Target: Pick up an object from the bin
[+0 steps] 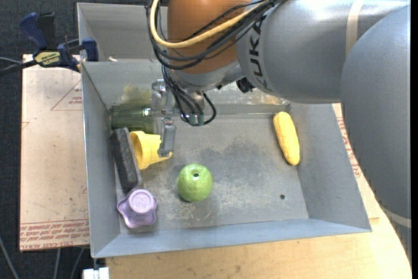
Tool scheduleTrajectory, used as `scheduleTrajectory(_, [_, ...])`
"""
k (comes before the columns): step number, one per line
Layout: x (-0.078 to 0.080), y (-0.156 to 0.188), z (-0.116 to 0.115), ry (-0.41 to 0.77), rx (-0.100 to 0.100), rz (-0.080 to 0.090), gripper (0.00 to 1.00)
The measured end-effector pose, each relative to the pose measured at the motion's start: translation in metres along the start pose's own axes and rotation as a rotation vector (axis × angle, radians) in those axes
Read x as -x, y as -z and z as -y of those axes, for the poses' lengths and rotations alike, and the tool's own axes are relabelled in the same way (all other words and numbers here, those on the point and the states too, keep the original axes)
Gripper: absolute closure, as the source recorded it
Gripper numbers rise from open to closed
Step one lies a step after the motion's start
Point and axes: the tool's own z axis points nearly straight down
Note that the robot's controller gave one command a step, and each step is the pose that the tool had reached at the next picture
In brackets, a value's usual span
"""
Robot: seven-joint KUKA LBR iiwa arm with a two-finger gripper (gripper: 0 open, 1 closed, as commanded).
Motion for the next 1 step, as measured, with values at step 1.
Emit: scheduleTrajectory(1, [0.0013,0.0054,0.0012,-0.003,0.001,0.007,0.0])
